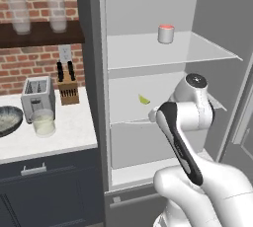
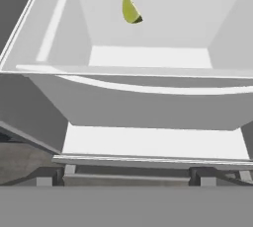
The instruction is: Grab a lemon wedge from the fridge and one ice cube from the ice bowl, and put them in the glass of lemonade.
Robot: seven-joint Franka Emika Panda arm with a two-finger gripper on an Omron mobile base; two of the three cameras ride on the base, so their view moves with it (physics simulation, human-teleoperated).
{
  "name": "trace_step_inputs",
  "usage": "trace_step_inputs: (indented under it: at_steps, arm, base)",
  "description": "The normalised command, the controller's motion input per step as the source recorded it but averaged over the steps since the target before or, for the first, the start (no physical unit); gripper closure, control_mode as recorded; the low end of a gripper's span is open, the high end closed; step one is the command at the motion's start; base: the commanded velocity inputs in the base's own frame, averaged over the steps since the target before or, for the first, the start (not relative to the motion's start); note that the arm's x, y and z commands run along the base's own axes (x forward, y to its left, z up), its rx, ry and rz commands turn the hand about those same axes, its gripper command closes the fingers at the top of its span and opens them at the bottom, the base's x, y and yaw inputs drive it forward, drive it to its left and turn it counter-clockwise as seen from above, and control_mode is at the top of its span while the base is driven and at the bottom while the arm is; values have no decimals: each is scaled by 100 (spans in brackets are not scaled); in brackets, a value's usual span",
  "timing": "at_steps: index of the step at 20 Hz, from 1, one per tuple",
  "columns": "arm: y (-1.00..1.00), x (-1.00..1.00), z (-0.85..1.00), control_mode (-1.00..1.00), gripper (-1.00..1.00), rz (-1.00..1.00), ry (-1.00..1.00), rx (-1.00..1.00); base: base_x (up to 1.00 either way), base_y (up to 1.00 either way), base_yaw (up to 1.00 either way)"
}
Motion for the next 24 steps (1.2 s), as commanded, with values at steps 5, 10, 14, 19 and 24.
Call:
trace_step_inputs:
  at_steps: [5, 10, 14, 19, 24]
  arm:
    - [1, 53, 15, -100, -100, 4, 0, 0]
    - [0, 74, 36, -100, -100, 3, 1, -1]
    - [0, 18, 3, -100, -100, 1, -6, 0]
    - [0, 1, -15, -100, -100, 0, -18, 0]
    - [0, 4, -36, -100, -100, 0, -12, 0]
  base:
    - [0, 0, 0]
    - [0, 0, 0]
    - [0, 0, 0]
    - [0, 0, 0]
    - [0, 0, 0]
